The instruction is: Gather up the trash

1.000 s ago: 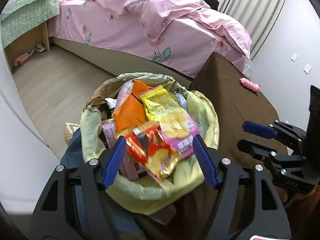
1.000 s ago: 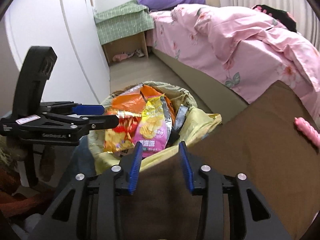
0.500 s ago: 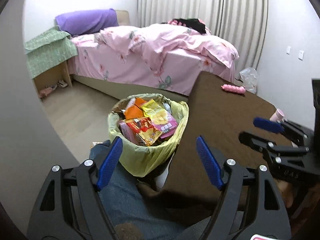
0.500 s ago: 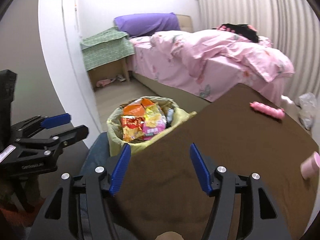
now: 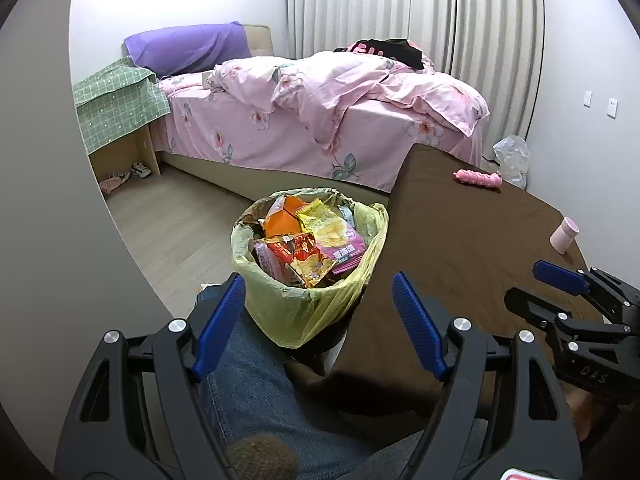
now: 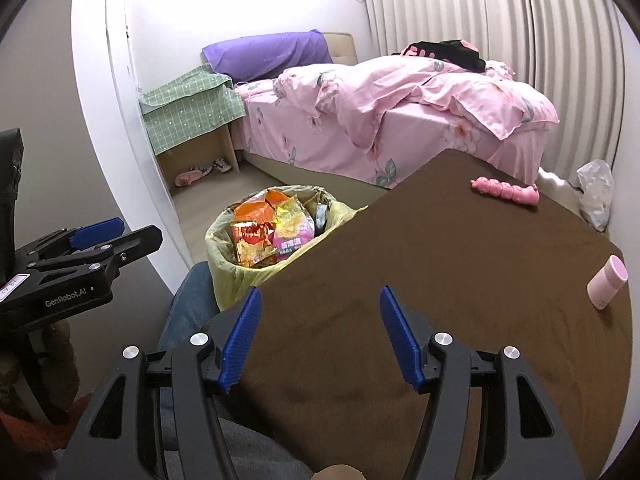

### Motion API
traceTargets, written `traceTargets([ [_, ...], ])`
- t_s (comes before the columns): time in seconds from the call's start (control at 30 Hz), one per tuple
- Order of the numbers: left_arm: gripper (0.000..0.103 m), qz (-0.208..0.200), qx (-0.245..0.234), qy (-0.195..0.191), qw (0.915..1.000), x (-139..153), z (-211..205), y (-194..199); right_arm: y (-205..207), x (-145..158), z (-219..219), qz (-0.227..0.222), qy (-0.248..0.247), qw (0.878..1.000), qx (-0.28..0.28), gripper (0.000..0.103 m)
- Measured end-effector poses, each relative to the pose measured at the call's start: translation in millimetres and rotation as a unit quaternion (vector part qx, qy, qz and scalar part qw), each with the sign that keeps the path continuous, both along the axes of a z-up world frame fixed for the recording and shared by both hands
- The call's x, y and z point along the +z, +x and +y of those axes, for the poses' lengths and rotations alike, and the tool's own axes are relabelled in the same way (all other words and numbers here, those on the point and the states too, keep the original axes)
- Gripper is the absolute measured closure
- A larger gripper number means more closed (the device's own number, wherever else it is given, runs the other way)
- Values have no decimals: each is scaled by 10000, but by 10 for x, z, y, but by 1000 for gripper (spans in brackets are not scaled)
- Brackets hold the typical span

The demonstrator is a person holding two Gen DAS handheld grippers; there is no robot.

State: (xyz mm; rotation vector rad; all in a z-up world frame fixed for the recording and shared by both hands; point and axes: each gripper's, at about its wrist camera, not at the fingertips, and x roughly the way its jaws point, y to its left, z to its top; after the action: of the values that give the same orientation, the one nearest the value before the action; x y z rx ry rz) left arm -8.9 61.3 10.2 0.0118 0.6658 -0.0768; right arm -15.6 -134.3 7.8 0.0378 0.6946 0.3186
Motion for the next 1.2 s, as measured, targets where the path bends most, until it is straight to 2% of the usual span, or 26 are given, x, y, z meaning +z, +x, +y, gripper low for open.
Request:
traceTargets([
  [1.2,31,41,-118,75,9999,-19,-25,-16,1,-16,40,28,49,10000,43,45],
])
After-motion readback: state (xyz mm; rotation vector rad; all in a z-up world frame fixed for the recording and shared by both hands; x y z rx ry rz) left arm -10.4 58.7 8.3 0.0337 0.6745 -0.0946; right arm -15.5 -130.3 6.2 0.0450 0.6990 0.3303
